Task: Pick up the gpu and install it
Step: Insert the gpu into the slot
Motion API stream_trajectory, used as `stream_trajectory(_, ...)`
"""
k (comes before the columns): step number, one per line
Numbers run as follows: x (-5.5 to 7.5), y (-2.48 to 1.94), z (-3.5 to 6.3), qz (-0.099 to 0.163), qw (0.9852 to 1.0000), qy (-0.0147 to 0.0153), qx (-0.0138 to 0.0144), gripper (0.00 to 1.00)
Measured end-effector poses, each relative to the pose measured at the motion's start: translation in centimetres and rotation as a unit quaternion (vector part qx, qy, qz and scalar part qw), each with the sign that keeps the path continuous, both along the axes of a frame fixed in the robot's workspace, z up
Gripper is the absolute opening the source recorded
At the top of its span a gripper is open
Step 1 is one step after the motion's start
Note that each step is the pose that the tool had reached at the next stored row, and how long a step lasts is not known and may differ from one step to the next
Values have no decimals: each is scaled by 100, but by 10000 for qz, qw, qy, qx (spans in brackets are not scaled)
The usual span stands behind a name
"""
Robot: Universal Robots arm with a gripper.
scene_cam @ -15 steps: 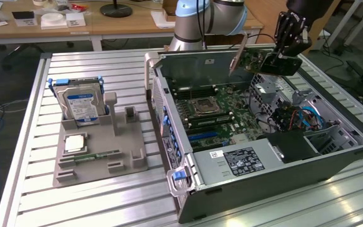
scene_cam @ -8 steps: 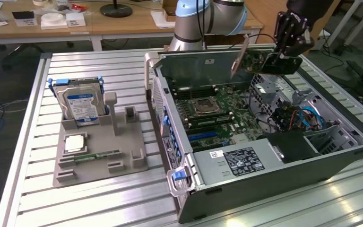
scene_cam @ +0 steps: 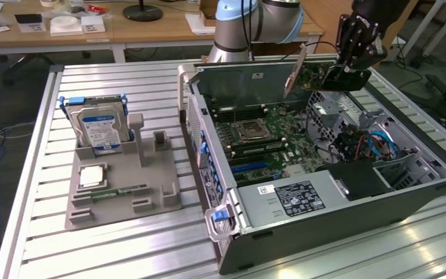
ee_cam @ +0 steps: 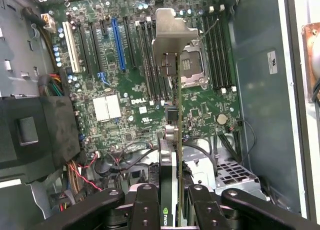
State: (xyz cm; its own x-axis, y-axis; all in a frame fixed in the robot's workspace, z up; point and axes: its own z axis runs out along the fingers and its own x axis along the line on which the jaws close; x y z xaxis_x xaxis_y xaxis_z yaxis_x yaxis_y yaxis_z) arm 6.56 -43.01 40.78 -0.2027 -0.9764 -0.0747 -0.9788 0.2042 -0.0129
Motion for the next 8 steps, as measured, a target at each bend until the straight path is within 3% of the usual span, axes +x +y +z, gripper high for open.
stream_trajectory(8, -107, 0, -5, 38, 10000, -16, -1, 27)
